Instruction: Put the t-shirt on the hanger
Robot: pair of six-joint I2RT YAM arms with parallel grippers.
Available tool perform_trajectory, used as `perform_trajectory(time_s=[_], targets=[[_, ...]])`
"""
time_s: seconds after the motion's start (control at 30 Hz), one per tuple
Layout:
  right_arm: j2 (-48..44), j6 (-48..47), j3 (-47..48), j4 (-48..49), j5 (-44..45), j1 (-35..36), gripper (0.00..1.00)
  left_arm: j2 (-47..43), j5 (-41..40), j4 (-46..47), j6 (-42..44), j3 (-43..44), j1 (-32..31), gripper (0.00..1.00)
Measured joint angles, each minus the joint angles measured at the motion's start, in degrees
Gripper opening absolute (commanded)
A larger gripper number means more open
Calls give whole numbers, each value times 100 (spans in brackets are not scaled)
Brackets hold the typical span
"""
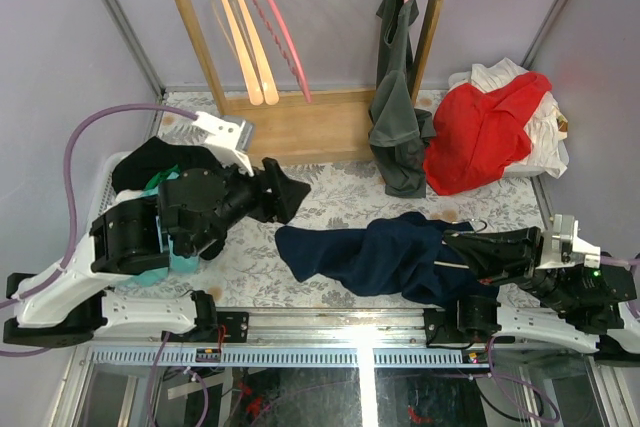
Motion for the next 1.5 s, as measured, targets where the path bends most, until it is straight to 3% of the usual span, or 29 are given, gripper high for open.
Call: perform_trajectory(time_s=[0.37,0.77,1.2,1.5], targets=[[-33,118,-221,562,345,535,0,901,1941,330,1390,610,-269,72],[417,302,-295,787,321,566,0,1121,3023,313,2159,1217,-306,74],[673,483,-363,1049,122,575,0,1832,4242,-44,2590,1303,-361,59],[986,597,-398,1292,-59,579,0,2105,4494,-236,2771,1414,-393,38]])
